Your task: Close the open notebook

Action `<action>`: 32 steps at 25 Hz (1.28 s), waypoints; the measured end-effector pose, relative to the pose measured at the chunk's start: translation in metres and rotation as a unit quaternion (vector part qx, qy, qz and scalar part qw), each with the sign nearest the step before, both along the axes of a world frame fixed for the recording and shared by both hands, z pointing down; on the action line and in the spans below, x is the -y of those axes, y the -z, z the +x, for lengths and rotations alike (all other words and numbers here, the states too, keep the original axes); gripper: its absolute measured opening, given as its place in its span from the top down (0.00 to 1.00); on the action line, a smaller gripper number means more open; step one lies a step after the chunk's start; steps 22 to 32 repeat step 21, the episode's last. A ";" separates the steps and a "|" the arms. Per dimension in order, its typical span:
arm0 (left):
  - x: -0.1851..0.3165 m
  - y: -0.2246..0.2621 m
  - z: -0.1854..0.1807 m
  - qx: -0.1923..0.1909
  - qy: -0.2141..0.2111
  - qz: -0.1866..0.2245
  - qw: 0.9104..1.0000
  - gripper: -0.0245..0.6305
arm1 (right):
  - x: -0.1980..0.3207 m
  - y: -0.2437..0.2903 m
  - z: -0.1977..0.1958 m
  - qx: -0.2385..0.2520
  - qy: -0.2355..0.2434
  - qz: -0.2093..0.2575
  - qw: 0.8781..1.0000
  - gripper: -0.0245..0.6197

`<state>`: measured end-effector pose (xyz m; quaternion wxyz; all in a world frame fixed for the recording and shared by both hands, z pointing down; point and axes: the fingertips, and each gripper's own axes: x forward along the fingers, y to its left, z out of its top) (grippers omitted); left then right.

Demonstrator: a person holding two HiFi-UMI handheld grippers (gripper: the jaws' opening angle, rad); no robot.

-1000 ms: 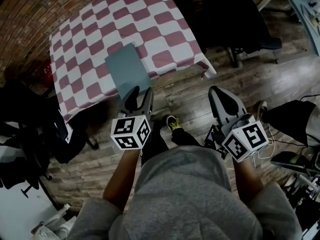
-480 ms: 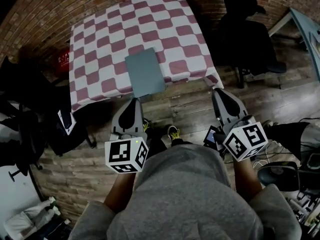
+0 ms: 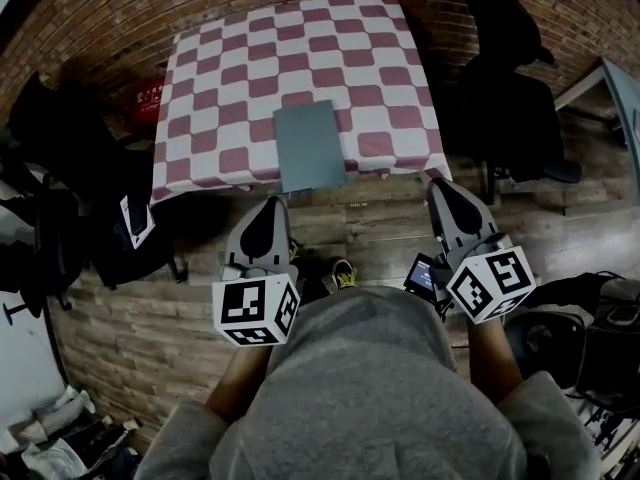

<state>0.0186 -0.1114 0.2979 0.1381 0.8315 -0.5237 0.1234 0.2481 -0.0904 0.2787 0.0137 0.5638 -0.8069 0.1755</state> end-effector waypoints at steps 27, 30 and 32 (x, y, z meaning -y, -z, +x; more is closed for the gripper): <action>0.011 0.002 0.012 0.015 -0.008 -0.004 1.000 0.95 | 0.012 -0.014 0.002 0.024 0.000 -0.004 1.000 0.92; 0.011 0.002 0.012 0.015 -0.008 -0.004 1.000 0.95 | 0.012 -0.014 0.002 0.024 0.000 -0.004 1.000 0.92; 0.011 0.002 0.012 0.015 -0.008 -0.004 1.000 0.95 | 0.012 -0.014 0.002 0.024 0.000 -0.004 1.000 0.92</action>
